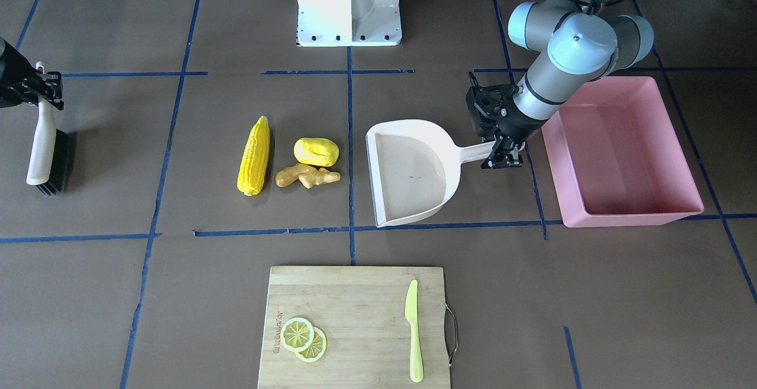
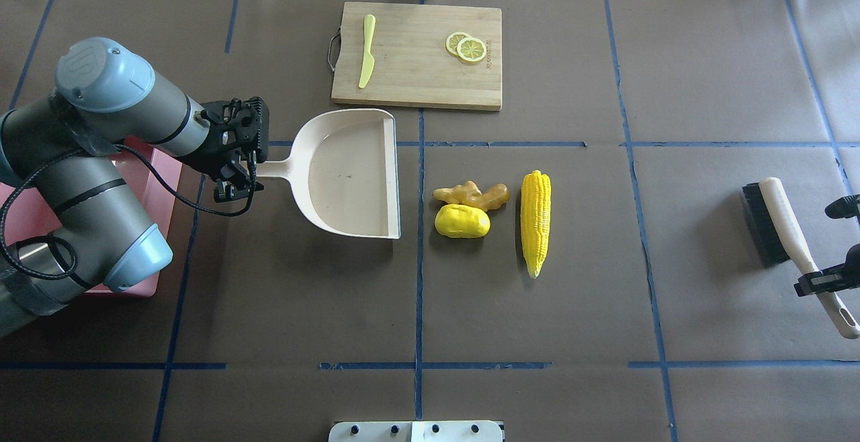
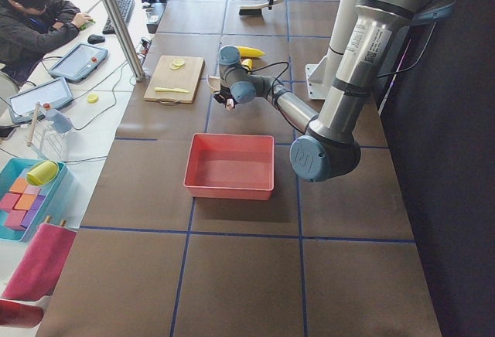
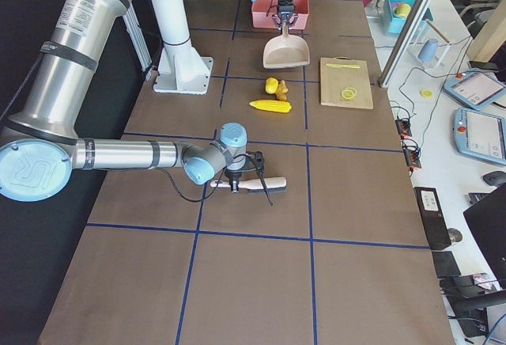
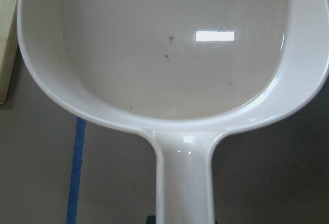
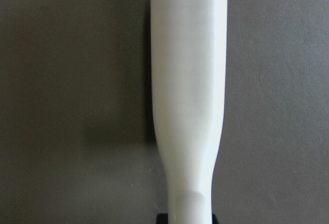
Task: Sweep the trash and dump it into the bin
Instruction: 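Slide the dustpan toward the produce with the left gripper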
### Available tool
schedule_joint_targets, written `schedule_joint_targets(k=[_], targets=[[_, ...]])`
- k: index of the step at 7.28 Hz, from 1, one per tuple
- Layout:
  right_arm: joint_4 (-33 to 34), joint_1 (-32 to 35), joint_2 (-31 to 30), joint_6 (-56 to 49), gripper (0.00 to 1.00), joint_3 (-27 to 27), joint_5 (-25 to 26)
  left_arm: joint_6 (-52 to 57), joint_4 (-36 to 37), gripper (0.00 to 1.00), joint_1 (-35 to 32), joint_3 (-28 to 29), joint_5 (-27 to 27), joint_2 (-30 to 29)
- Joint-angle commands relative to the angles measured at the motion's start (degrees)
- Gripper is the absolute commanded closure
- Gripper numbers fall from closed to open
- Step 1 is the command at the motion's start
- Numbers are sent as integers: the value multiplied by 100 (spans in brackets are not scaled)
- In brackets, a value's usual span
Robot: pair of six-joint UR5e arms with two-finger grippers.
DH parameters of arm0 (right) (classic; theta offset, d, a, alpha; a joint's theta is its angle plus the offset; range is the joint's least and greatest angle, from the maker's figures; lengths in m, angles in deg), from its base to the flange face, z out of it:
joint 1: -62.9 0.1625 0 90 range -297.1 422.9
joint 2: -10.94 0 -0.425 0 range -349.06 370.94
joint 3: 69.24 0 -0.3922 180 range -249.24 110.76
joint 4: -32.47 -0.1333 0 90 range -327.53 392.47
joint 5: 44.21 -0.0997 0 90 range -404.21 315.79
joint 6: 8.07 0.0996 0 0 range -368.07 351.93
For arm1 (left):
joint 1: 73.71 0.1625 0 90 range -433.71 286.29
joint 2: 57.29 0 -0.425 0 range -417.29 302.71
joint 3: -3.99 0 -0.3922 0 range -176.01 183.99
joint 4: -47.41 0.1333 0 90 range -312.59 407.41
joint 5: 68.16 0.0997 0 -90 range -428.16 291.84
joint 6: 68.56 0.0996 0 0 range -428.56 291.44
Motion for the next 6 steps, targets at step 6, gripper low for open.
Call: schedule_joint_targets(k=[6], targets=[[0, -7, 8, 5, 100, 8, 0, 95, 279, 100, 410, 108, 33, -205]])
